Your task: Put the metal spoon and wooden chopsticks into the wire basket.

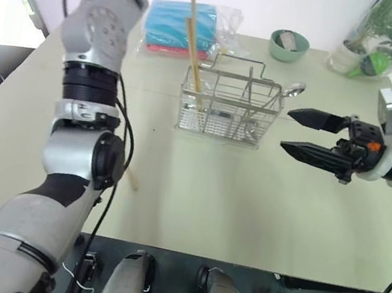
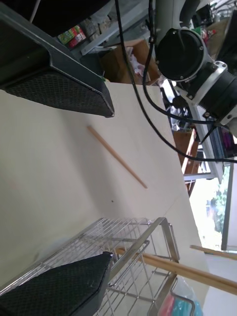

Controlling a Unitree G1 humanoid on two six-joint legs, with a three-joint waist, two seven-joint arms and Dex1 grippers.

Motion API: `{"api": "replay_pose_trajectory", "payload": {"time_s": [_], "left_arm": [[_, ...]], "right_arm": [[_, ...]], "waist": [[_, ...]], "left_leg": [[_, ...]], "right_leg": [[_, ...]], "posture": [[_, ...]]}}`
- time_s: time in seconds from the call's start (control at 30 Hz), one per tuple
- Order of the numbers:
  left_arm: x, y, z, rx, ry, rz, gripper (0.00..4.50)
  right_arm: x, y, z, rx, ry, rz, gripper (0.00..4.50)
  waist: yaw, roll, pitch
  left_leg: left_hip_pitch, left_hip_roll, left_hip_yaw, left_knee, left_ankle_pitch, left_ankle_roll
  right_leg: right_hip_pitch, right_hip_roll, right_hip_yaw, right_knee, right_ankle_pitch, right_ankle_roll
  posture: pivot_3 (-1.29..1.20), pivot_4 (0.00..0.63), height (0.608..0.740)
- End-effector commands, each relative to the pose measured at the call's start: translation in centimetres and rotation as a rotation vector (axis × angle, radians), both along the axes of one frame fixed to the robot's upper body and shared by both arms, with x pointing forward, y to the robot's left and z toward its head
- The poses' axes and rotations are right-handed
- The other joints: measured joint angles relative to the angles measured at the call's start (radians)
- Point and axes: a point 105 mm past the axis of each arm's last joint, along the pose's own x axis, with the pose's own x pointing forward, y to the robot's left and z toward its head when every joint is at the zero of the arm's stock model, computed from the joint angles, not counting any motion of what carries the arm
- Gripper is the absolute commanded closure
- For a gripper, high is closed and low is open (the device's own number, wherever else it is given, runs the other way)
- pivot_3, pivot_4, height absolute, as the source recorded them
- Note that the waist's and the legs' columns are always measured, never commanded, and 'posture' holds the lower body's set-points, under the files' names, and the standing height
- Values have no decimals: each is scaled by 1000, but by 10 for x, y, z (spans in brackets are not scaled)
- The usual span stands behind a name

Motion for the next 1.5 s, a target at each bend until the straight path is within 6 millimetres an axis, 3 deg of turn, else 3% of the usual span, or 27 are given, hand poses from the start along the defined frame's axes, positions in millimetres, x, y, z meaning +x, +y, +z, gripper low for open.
{"api": "replay_pose_trajectory", "payload": {"time_s": [0.03,0.17,0.27,0.33,0.5,0.6,0.67,0.73,0.83,0.9,0.97,1.1,1.27,1.5], "left_arm": [[-4,-17,-2,78,-89,27,4464],[-2,-38,-24,178,-89,19,4464],[0,-41,-38,196,-75,41,3377],[-2,-43,-43,198,-75,34,2395],[-23,-37,-36,172,-96,7,20],[-37,-12,-17,136,-84,69,20],[-41,19,-3,90,-33,194,20],[-38,49,-3,38,100,349,20],[-29,91,-31,-23,413,585,20],[-30,114,-70,-65,722,718,20],[-33,116,-90,-38,872,756,20],[-38,117,-104,-22,958,834,20],[-39,112,-171,3,1214,864,20],[-49,117,-227,92,1352,925,20]], "right_arm": [[-10,-4,15,17,-52,-20,0],[-11,-8,14,13,-57,-47,0],[-11,-9,15,15,-63,-56,0],[-10,-9,16,19,-64,-57,0],[-4,-10,16,23,-62,-61,0],[1,-8,17,26,-64,-53,0],[4,-6,16,27,-63,-46,0],[6,-5,14,26,-60,-39,0],[9,-3,13,28,-59,-26,0],[11,-3,12,34,-55,-19,0],[13,-2,12,38,-52,-15,0],[16,-1,11,36,-52,-9,0],[15,0,14,33,-60,6,0],[12,-1,15,8,-60,9,0]], "waist": [[0,0,0],[2,0,0],[2,0,0],[1,0,0],[1,0,0],[0,0,0],[-7,0,0],[-10,0,0],[-8,0,0],[0,0,0],[5,-1,0],[4,-5,3],[2,-5,3],[1,-5,3]], "left_leg": [[0,0,0,0,0,0],[0,1,-1,0,-2,4],[0,1,-1,0,-3,5],[0,1,-2,0,-3,5],[-1,1,-2,0,-3,5],[-1,1,-2,0,-3,5],[0,1,-2,0,-3,5],[0,1,-3,0,-3,5],[1,1,-4,0,-3,5],[1,0,-5,0,-3,5],[1,0,-5,1,-3,5],[0,0,-6,1,0,1],[1,0,-5,1,0,0],[0,0,-4,1,0,-1]], "right_leg": [[0,0,0,0,0,0],[0,0,0,0,0,0],[0,-1,0,0,0,0],[0,-1,0,0,0,0],[0,-1,0,0,0,0],[0,-1,0,0,0,0],[0,-1,0,1,0,0],[0,0,0,1,0,0],[1,0,0,1,0,0],[3,0,0,1,0,0],[3,0,0,1,0,1],[3,0,0,0,0,1],[3,0,0,1,0,1],[2,0,0,1,0,1]], "posture": [[0,150,715],[0,150,715],[0,150,715],[0,150,715],[0,150,715],[0,150,715],[0,150,715],[0,150,715],[0,150,715],[0,150,715],[0,150,715],[0,150,715],[0,150,715],[0,150,715]]}}
